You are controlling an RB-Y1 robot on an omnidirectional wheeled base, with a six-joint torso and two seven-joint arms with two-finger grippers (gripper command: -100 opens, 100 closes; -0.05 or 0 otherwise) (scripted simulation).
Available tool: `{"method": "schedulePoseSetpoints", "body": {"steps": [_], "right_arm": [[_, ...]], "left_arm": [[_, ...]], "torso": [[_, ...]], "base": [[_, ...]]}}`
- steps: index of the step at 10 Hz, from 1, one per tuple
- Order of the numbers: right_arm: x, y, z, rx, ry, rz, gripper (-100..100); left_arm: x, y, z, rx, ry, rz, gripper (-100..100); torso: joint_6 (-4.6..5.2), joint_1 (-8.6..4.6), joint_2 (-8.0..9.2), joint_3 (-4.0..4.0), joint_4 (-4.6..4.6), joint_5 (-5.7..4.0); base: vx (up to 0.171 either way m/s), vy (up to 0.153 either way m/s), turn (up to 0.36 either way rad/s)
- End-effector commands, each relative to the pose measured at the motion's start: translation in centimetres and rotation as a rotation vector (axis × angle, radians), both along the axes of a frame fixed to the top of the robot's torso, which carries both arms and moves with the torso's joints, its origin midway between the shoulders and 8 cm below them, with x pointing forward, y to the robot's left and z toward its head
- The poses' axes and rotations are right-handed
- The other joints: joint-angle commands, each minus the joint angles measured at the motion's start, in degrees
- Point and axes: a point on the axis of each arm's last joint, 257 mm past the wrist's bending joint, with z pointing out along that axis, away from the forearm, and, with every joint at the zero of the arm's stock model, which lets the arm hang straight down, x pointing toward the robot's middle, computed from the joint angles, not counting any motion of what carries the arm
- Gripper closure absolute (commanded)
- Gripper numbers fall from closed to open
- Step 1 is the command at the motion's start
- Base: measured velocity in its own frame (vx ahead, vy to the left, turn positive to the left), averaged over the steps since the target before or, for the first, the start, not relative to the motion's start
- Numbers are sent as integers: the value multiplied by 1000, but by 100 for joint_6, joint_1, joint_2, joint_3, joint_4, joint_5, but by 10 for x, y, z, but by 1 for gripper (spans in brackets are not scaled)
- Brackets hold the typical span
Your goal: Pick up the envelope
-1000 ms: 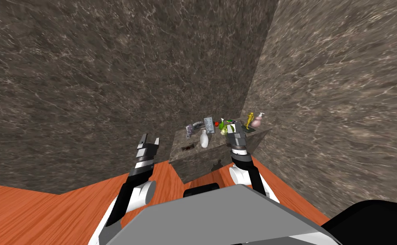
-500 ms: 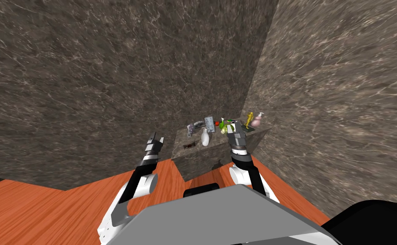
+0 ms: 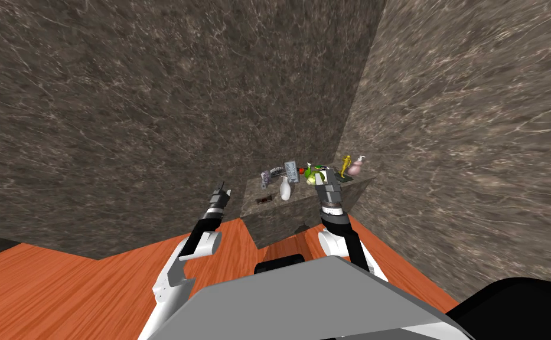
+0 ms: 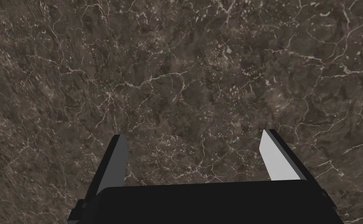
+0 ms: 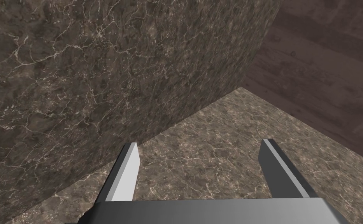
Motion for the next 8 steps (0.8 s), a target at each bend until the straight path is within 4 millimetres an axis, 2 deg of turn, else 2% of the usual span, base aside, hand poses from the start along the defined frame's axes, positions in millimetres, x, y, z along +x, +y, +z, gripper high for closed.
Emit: {"method": "schedulePoseSetpoints", "body": {"steps": [1, 4, 6, 7, 8], "right_arm": [[0, 0, 0, 0, 0, 0, 0], [0, 0, 0, 0, 0, 0, 0], [0, 0, 0, 0, 0, 0, 0], [0, 0, 0, 0, 0, 0, 0], [0, 0, 0, 0, 0, 0, 0]], "left_arm": [[12, 5, -7, 11, 39, 6, -100], [40, 16, -24, 64, 127, 27, -100], [48, 18, -30, 61, 153, 33, -100], [61, 27, -37, 87, 189, 47, -100], [66, 27, -40, 85, 208, 51, -100]], "torso": [[0, 0, 0, 0, 0, 0], [0, -7, -3, -1, -1, -1], [0, -10, -2, -1, 0, -2], [-1, -11, -8, -4, -1, -2], [0, -11, -8, -4, -2, -2]], "base": [[-47, 18, 1], [-43, 9, 7], [-29, 2, 3], [-27, 2, 7], [-30, 1, 2]]}}
